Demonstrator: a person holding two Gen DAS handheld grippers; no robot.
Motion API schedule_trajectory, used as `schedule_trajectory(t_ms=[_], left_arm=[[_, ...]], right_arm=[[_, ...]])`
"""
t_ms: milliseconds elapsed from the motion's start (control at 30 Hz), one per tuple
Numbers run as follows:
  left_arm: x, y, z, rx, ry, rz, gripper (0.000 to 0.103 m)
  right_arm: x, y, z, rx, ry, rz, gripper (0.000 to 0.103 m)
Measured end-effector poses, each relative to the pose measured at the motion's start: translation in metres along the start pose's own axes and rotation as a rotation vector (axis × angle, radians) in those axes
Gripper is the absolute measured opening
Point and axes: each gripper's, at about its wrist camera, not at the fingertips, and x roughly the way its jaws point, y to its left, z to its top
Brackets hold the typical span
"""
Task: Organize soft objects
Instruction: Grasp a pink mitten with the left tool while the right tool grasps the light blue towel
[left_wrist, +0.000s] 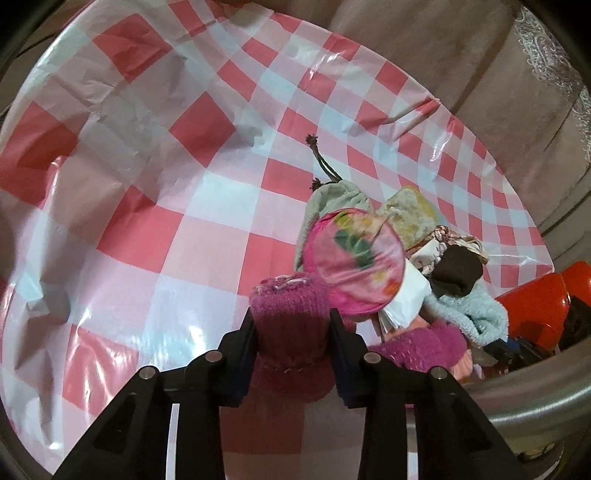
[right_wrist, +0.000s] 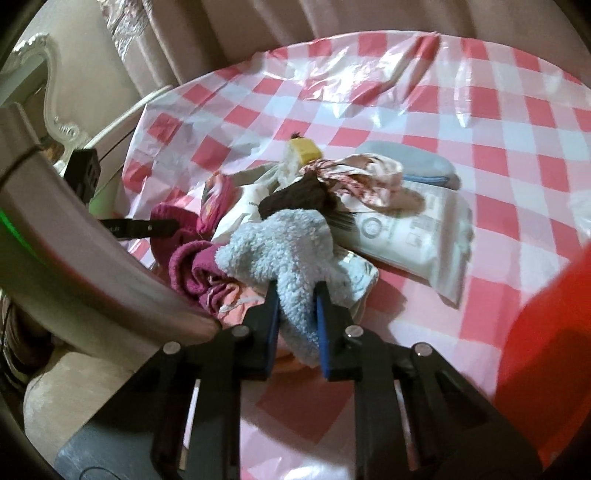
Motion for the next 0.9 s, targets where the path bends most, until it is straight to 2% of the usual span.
schedule_trajectory(t_ms=[400,700,900], left_arm=[[-0.033,-0.002,-0.021,-0.010,-0.048,-0.022,0.036],[-0.066,-0.003,-0.048,-0.026,-0.078,-0.063,0.036],[-0.097,-0.016,-0.076,0.012,-0.102,-0.098,0.036]], right_arm=[[-0.053,0.011,-0.029,0.049,-0.049,-0.065,0.020],[-0.086,0.022,-0.057,0.086,-0.064,-0.096,0.018],[-0.115,0.028,-0.076,0.085,-0.079,-0.138,0.016]])
